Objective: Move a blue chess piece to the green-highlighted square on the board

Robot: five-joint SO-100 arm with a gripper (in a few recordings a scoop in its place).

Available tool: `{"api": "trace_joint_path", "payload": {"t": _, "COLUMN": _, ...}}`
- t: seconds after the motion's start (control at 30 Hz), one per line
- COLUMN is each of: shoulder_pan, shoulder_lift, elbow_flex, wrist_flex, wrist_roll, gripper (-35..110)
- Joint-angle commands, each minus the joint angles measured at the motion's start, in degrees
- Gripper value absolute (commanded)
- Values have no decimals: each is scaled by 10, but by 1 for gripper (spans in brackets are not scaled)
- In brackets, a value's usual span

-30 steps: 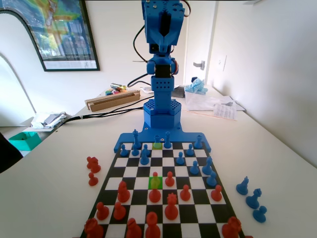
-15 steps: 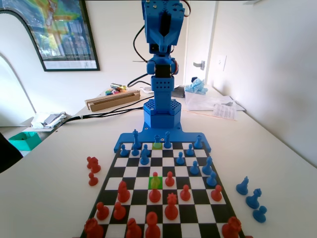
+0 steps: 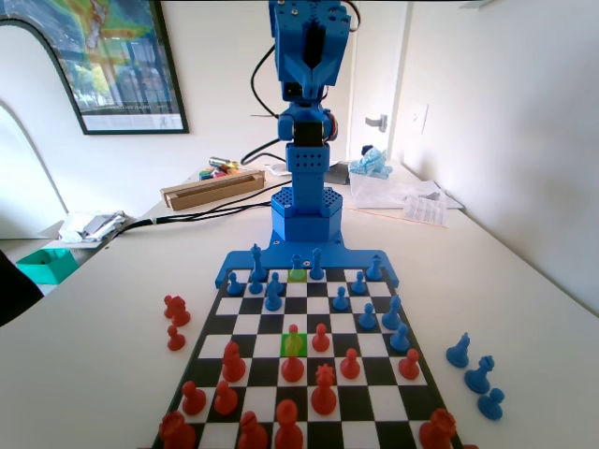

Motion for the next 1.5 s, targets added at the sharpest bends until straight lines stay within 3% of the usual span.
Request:
{"api": "trace_joint_path", "payload": {"t": 0.0, "shoulder_pan": 0, "shoulder_lift": 6, "elbow_flex": -8, "wrist_flex": -8, "wrist_roll": 9, "gripper": 1}}
{"api": "trace_joint_path", "payload": {"t": 0.57, "shoulder_pan": 16, "shoulder_lift": -309, "elbow_flex": -204, "wrist_flex": -75, "wrist_roll": 135, "gripper": 1}}
{"api": "trace_joint_path", "payload": {"t": 0.83, "shoulder_pan": 66, "shoulder_lift": -454, "elbow_flex": -178, "wrist_flex": -173, "wrist_roll": 192, "gripper": 1}}
{"api": "trace_joint_path", "payload": {"t": 1.23, "shoulder_pan": 65, "shoulder_lift": -657, "elbow_flex": -118, "wrist_flex": -179, "wrist_roll": 225, "gripper": 1}}
{"api": "trace_joint_path", "payload": {"t": 1.47, "shoulder_pan": 40, "shoulder_lift": -749, "elbow_flex": -98, "wrist_flex": -236, "wrist_roll": 270, "gripper": 1}}
